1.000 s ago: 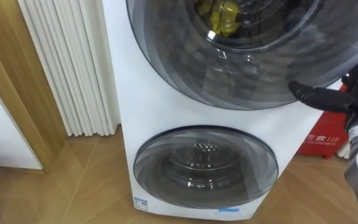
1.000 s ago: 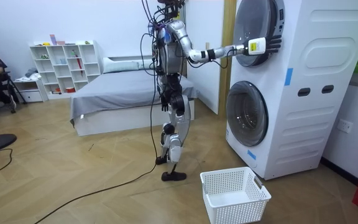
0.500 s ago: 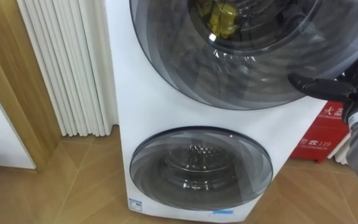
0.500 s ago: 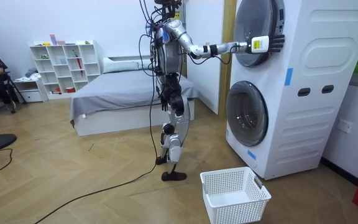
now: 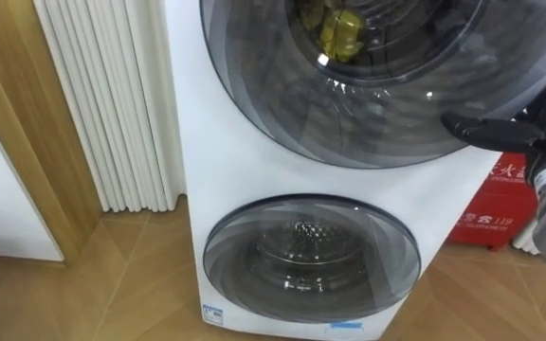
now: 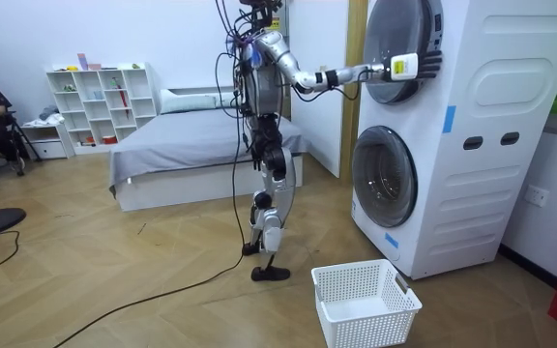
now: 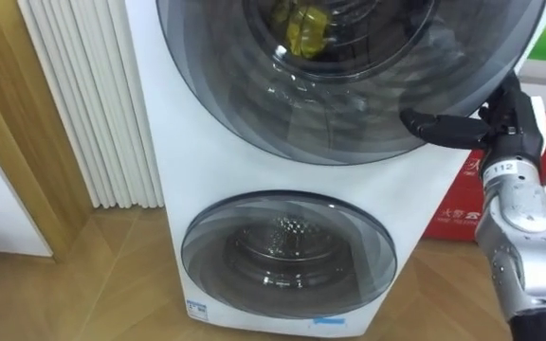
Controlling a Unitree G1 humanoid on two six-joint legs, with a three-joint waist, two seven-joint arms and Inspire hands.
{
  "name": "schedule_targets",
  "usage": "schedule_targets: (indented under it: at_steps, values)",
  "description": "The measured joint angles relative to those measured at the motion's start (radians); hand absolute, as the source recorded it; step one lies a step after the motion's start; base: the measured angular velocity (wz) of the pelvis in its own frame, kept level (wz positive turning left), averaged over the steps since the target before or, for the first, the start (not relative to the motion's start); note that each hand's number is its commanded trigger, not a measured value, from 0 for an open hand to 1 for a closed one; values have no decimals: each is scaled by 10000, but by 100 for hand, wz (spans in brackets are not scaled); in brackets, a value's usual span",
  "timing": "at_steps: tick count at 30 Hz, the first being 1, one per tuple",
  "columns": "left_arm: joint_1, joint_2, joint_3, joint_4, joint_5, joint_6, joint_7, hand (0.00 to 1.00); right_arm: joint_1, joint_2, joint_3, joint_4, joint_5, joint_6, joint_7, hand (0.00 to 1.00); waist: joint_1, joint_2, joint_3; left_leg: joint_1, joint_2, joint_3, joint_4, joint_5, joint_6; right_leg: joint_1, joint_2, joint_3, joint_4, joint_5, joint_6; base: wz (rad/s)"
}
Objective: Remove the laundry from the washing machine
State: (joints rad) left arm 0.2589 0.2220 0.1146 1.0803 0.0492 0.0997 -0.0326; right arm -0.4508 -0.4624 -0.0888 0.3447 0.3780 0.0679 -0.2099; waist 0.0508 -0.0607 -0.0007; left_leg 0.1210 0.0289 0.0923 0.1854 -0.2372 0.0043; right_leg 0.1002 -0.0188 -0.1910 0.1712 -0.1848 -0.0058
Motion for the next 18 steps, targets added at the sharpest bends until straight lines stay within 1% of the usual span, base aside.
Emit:
schedule_targets:
  at_steps: [2, 5, 7, 9, 10, 12, 16, 18]
  values:
    - [38, 0, -8, 27, 14, 0, 1, 0, 356, -1, -1, -595, -1, 0, 23, 0, 0, 14, 2, 19, 21, -14, -31, 2, -2, -17, 23, -30, -2, 5, -9, -14]
    - [82, -2, -18, 147, 30, -64, 6, 0, 1039, -1, -11, -1541, -446, 0, 49, 0, -10, 14, 3, 46, 63, 2, -94, 2, -3, -21, 62, -29, 2, 8, -14, -13]
    - [102, -2, -16, 249, 33, -122, 30, 0, 1286, -1, -12, -1915, -648, 0, 169, 0, -12, 14, 3, 103, 94, 41, -156, 2, -3, -24, 74, -37, 1, 9, -15, -16]
    - [107, -2, -18, 295, 27, -152, 31, 0, 1429, -1, -13, -2173, -697, 0, 286, 0, -144, 11, 4, 116, 107, 60, -167, 2, -3, -17, 62, -85, -4, 9, -16, -4]
    - [109, -2, -14, 289, 27, -175, 39, 0, 1636, -1, -46, -2466, -723, 0, 322, 0, -202, 12, 4, 129, 114, 116, -180, 2, -4, -12, 70, -77, -7, 10, -16, 0]
    - [117, -2, -9, 286, 28, -191, 55, 0, 1884, -1, -51, -2828, -801, 0, 400, 0, -219, 15, 5, 146, 115, 118, -176, 2, -4, -16, 77, -61, -23, 10, -16, -10]
    - [79, -27, -15, 206, -190, -302, 99, 0, 2815, 17, -180, -4033, -861, -1, 422, 0, -270, 38, 14, 156, 116, 144, -181, 2, -4, -25, 95, -52, -40, 9, -16, -6]
    - [89, -61, -76, 197, -195, -361, 210, 0, 3213, 188, -207, -4601, -956, -4, 565, 0, -283, 52, 19, 213, 128, 139, -185, 2, -4, -19, 128, -41, -40, 10, -16, -18]
